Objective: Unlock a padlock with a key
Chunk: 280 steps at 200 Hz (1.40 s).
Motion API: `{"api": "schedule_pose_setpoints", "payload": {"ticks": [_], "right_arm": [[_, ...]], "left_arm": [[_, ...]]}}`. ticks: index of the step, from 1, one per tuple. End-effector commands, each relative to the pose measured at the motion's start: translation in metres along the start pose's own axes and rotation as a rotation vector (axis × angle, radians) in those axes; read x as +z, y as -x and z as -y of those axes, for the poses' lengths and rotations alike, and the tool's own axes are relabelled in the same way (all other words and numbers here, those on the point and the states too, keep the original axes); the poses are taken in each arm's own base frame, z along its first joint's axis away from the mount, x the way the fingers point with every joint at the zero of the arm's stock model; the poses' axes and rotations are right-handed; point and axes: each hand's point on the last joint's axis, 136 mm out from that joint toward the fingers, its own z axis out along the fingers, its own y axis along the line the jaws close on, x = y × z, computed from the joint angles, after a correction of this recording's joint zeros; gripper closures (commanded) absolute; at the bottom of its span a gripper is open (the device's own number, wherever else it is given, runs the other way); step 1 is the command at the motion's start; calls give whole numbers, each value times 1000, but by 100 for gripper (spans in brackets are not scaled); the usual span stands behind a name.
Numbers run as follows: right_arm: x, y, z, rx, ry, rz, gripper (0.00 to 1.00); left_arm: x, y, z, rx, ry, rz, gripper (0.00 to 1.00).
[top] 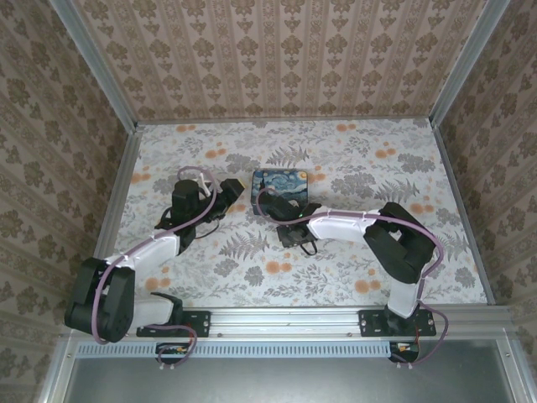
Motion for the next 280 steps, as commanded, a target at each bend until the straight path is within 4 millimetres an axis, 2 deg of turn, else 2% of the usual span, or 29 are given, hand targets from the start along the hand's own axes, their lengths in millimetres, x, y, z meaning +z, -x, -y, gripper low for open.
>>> {"api": "schedule_pose_setpoints", "payload": {"ticks": [1, 34, 65, 109, 164, 167, 183, 229, 234, 280], "right_arm": [[8, -20, -7, -21, 9, -57, 76], [1, -22, -7, 9, 41, -39, 100], [-17, -13, -7, 55, 116, 10, 100], [-50, 12, -5, 156, 275, 101, 100], [-98, 46, -8, 263, 485, 219, 100], [-101, 49, -8, 268, 495, 228, 100], [-113, 58, -8, 287, 539, 257, 100], [-124, 74, -10, 336, 609, 287, 100], [-137, 78, -9, 337, 629, 319, 100], [-147, 92, -14, 373, 679, 357, 100]], "left_arm": [[-1, 0, 4, -3, -31, -7, 16], [-1, 0, 4, -5, -31, -9, 16], [-1, -1, 3, -7, -22, -17, 15], [1, -5, 5, -4, 2, -46, 15], [20, -26, 23, -8, -15, -126, 15], [23, -35, 28, -3, -26, -150, 15], [32, -45, 33, -11, -37, -181, 16], [52, -59, 34, -93, -63, -214, 18], [55, -61, 34, -110, -65, -218, 18], [70, -69, 44, -260, -149, -233, 21]]}}
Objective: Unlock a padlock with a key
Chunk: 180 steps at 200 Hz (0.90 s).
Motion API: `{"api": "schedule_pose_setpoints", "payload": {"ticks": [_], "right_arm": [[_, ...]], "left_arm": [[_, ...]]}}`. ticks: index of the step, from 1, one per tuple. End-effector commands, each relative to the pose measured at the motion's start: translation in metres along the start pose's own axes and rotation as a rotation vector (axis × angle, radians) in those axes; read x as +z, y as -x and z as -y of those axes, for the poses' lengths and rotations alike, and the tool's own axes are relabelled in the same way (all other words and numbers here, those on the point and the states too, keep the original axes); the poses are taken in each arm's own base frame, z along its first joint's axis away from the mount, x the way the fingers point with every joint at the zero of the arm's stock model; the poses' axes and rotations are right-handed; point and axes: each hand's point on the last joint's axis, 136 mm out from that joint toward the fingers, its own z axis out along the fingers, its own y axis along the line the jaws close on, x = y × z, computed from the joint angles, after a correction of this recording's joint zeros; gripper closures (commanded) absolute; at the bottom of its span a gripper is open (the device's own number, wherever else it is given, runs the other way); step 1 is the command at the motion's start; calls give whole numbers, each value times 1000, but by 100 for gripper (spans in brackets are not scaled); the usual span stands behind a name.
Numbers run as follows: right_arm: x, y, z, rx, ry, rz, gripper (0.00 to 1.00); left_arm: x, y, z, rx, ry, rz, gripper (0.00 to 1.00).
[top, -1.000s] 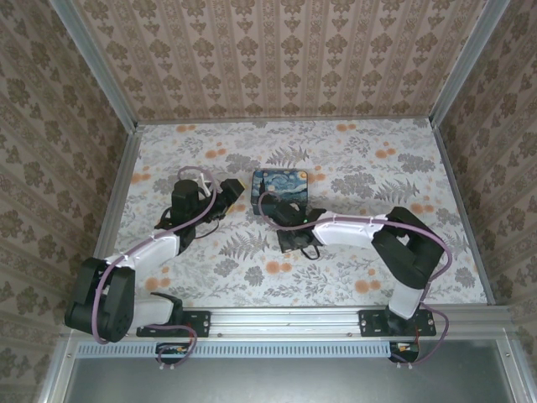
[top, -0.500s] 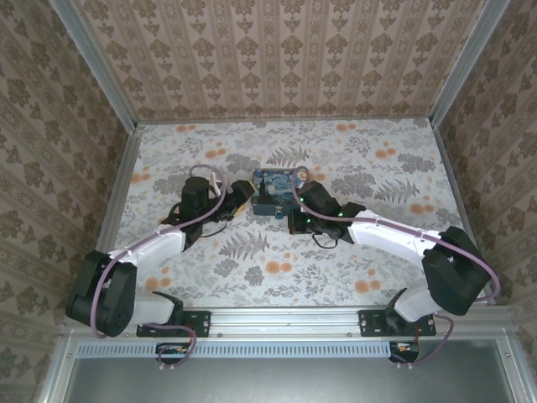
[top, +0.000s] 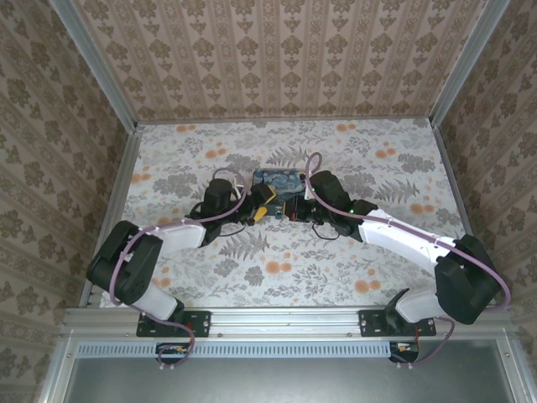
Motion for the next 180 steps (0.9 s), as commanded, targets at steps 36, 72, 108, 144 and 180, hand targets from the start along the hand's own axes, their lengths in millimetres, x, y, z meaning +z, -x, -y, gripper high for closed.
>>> {"api": "schedule_pose_setpoints", "payload": {"ticks": [36, 72, 108, 144, 180], "right_arm": [[-6, 22, -29, 52, 120, 67, 100], [4, 22, -26, 71, 118, 65, 100], [9, 26, -26, 78, 123, 78, 100], [14, 25, -21, 83, 115, 73, 100], [15, 19, -4, 92, 76, 68, 100]], "left_arm": [[14, -7, 41, -135, -208, -21, 25], [17, -14, 52, -172, -249, -35, 26], [17, -20, 61, -198, -289, -46, 27], [14, -23, 65, -202, -309, -46, 28], [11, -21, 64, -206, -319, -35, 31]]}}
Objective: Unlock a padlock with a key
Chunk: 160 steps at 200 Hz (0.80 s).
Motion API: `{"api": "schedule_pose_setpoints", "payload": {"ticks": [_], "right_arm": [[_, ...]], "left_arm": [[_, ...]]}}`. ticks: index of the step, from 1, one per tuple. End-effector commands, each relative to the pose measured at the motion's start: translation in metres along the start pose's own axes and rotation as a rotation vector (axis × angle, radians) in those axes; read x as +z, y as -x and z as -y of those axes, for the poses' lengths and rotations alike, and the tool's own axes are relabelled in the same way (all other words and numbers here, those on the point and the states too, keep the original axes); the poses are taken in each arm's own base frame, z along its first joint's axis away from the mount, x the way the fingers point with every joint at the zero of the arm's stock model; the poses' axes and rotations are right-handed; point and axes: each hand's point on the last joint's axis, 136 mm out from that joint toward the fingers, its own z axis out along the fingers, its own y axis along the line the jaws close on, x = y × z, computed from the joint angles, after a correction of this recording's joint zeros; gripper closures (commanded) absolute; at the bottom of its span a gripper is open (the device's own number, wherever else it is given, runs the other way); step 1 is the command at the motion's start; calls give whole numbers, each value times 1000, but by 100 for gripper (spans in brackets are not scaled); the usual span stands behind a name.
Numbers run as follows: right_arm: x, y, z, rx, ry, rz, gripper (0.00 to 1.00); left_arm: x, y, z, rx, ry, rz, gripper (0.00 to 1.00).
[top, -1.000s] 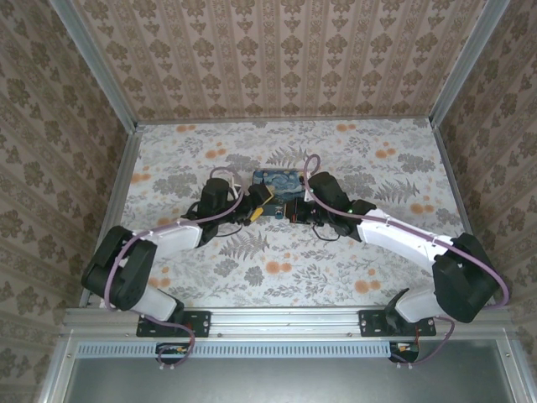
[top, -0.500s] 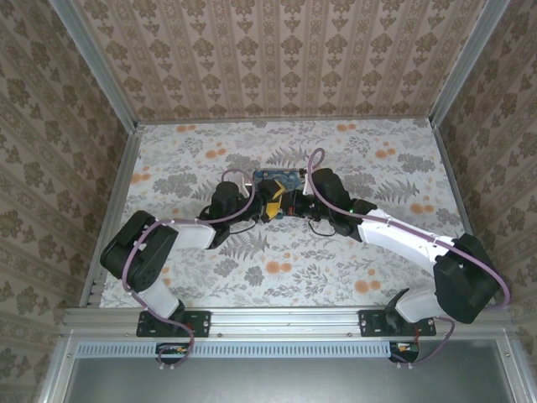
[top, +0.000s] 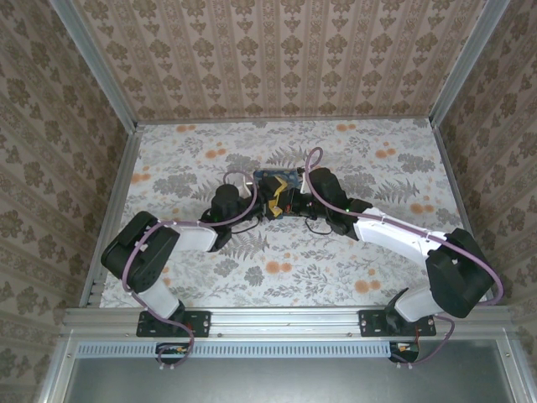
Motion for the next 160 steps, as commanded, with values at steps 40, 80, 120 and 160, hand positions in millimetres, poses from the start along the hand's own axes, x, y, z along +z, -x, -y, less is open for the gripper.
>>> {"api": "schedule_pose_setpoints", "payload": {"ticks": [40, 80, 120, 160], "right_arm": [[-3, 2, 30, 37, -60, 21, 100], [-3, 4, 28, 43, -48, 25, 100], [-6, 8, 17, 49, -9, 30, 100], [-14, 14, 4, 52, 23, 45, 100]], "left_arm": [[-3, -5, 14, 17, -65, -7, 49], [-3, -6, 12, 22, -58, -10, 48], [-3, -4, 3, 21, -34, -1, 39], [-5, 2, -17, 26, 29, 21, 35]]}}
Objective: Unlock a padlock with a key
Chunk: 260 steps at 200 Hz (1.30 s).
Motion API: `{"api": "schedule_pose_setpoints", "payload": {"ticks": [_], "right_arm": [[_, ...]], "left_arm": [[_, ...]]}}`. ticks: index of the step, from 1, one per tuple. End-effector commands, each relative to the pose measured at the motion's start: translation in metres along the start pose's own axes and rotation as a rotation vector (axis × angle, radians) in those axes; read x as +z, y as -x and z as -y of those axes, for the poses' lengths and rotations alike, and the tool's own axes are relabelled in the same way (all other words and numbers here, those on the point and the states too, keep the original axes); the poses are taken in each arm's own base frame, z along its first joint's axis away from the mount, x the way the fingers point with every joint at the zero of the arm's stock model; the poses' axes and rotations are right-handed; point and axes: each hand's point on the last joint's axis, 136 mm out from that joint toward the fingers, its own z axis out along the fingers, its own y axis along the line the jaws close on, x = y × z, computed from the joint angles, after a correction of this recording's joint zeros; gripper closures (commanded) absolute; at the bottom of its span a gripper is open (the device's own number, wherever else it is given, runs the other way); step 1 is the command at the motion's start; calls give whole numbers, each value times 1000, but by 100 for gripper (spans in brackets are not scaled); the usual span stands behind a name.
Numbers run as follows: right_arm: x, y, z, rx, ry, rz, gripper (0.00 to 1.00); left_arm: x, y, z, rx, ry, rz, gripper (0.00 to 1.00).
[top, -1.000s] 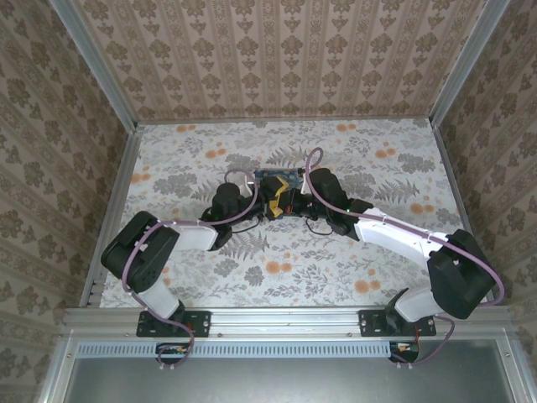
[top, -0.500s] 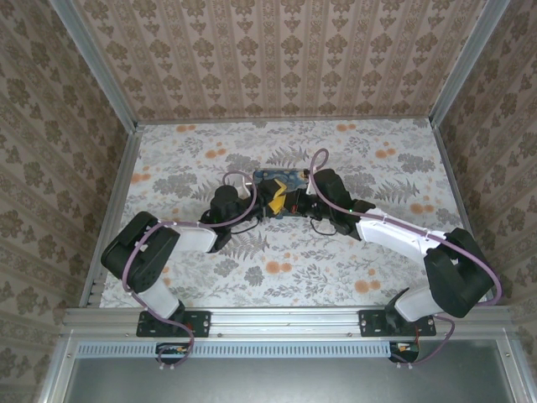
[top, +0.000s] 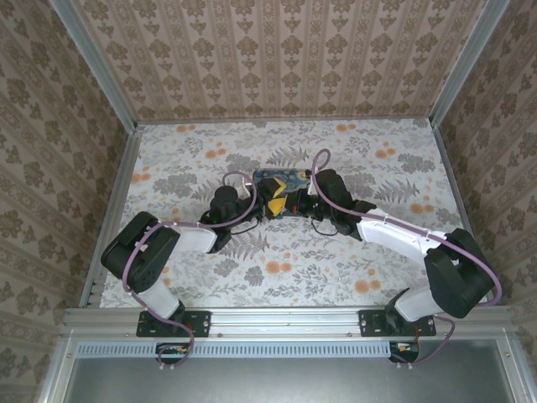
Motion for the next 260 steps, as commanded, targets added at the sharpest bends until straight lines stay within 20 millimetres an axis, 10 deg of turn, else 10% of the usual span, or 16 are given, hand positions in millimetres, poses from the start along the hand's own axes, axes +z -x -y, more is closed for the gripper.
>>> {"api": "schedule_pose_setpoints", "payload": {"ticks": [1, 88, 260], "right_arm": [[-12, 13, -24, 0, 70, 38, 100], [-6, 16, -48, -10, 127, 39, 100], [0, 5, -7, 15, 44, 25, 100]], "left_arm": [[-2, 2, -15, 26, 36, 14, 35], [5, -7, -5, 32, 14, -21, 33], [-5, -6, 16, 64, -26, -2, 63]]}}
